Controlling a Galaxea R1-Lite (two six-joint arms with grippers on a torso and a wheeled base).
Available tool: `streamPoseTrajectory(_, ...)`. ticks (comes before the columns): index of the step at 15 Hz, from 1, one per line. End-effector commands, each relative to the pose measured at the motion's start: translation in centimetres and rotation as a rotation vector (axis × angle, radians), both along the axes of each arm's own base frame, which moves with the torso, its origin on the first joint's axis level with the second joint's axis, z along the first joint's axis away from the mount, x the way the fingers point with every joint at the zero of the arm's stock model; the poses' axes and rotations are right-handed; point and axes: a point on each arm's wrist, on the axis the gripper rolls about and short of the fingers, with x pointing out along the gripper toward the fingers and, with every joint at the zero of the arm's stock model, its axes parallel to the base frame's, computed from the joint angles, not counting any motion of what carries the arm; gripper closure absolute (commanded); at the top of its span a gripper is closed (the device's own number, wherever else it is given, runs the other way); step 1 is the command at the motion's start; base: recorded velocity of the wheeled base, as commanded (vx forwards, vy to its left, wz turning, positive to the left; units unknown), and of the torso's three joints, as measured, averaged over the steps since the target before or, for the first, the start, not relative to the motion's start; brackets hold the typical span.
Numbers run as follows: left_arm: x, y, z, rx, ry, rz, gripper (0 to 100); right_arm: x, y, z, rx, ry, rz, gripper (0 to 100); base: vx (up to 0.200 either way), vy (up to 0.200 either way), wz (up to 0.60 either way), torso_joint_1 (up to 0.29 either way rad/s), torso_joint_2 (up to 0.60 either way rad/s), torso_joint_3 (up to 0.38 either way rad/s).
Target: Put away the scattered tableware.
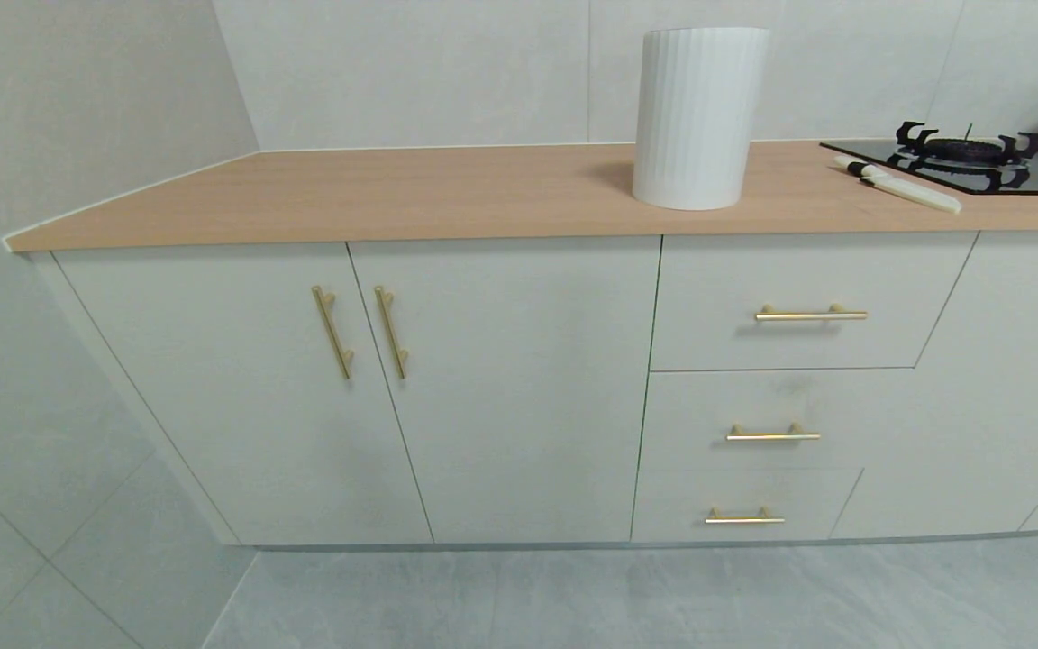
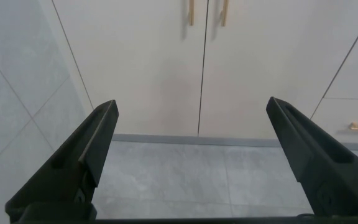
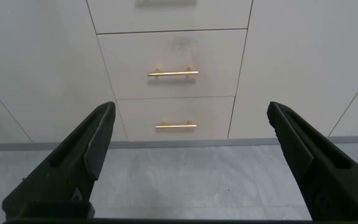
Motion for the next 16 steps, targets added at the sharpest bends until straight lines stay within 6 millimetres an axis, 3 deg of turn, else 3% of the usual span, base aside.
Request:
streamPoseTrajectory(1, 0.00, 0.00, 0.00, -0.001, 0.000, 0.001, 0, 0.01, 0.00, -0.01, 0.000, 0.002, 0.000, 0, 0.200, 0.000, 0.00, 0.002, 0.00, 0.007)
streamPoseTrajectory(16, 0.00, 0.00, 0.00, -0.005, 0.000, 0.001, 0, 0.02, 0.00, 0.00, 0.000, 0.003, 0.001, 0, 0.200, 0.000, 0.00, 0.003, 0.00, 0.002)
